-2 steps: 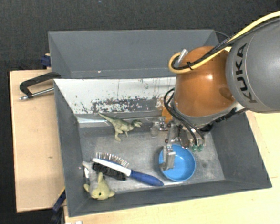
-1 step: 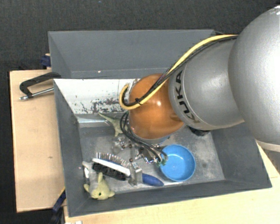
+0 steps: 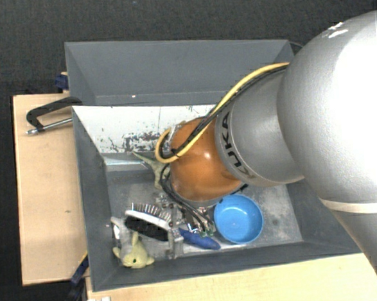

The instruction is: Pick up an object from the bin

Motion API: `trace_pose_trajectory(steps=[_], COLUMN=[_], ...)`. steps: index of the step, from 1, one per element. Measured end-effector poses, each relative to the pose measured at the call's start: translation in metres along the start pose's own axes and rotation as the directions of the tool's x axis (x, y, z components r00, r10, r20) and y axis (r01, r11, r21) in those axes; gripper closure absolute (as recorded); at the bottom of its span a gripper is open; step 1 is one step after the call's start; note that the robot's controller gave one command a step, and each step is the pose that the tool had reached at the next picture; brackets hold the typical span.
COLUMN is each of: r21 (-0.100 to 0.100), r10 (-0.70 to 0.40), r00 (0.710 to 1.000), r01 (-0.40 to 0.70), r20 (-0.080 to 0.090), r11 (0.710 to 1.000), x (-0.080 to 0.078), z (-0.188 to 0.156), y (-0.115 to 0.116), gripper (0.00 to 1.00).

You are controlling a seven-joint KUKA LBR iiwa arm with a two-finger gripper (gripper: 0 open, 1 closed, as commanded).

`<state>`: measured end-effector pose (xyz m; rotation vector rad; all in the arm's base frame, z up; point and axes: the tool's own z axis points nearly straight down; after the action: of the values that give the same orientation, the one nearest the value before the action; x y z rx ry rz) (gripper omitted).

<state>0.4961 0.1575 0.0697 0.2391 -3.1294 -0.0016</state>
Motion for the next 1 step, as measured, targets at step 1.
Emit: trace_pose_trajectory(steps=[1], r21=[0.000], r10=[0.002], r00=[1.000], r01=[-0.002], r20=[0.003], r11=[1.000], x=[-0.0009], z=[-0.0006], y=[-0.0008], gripper=[1.00])
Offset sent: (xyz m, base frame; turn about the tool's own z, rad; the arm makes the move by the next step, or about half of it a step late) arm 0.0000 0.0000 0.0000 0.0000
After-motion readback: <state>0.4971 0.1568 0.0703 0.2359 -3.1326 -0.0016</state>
